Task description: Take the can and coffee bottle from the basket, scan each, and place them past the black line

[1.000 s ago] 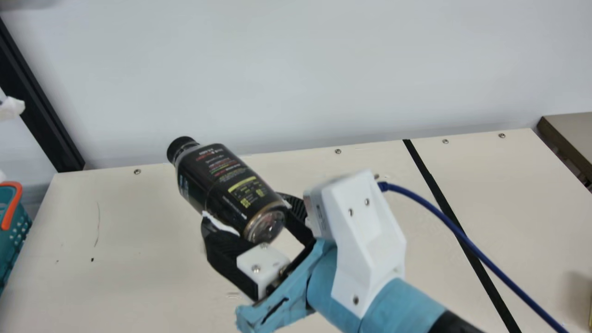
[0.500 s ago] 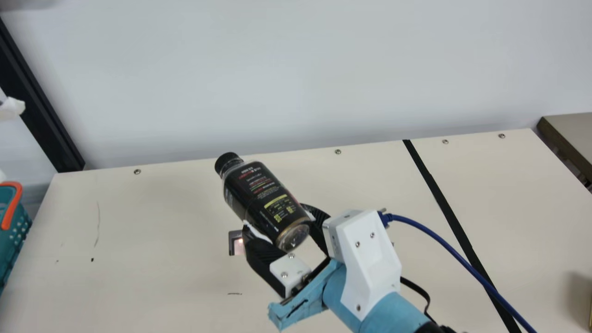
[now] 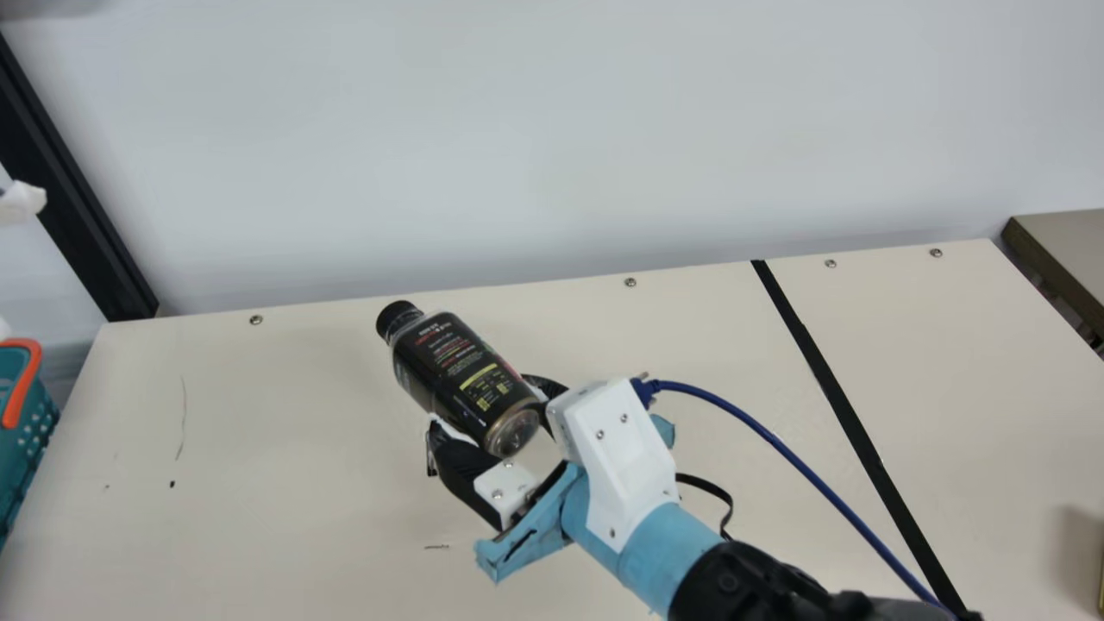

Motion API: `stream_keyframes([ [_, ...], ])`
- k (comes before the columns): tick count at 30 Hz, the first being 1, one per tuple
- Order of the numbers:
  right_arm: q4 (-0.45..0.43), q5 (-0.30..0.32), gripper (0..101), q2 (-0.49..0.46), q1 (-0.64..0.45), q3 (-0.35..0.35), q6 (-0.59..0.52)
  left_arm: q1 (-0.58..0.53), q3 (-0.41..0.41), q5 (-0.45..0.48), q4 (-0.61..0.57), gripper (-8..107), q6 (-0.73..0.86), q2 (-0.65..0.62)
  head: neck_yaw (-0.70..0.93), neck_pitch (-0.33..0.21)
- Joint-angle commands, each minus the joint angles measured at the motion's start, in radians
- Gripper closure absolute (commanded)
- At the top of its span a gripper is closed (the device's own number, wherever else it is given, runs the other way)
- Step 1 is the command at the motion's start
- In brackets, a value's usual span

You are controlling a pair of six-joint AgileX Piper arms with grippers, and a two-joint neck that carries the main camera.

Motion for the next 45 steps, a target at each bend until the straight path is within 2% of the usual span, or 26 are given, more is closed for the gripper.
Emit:
stream_keyframes([
  [1, 0.004, 0.005, 101, 0.042, 0.003, -0.035, -0.006, 0.0, 0.0, 0.0, 0.0, 9, 0.0, 0.0, -0.009, -0.009],
  [13, 0.023, 0.052, 101, 0.172, 0.009, -0.197, -0.028, 0.0, 0.0, 0.0, 0.0, 9, 0.0, 0.0, -0.009, -0.009],
  [21, 0.075, 0.065, 101, 0.204, -0.023, -0.243, -0.056, 0.0, 0.0, 0.0, 0.0, 9, 0.0, 0.0, -0.009, -0.009],
  [28, 0.103, 0.054, 101, 0.195, -0.094, -0.22, -0.077, 0.0, 0.0, 0.0, 0.0, 9, 0.0, 0.0, -0.009, -0.009],
  [45, 0.106, -0.02, 101, 0.132, -0.354, -0.092, -0.077, 0.0, 0.0, 0.0, 0.0, 9, 0.0, 0.0, -0.009, -0.009],
])
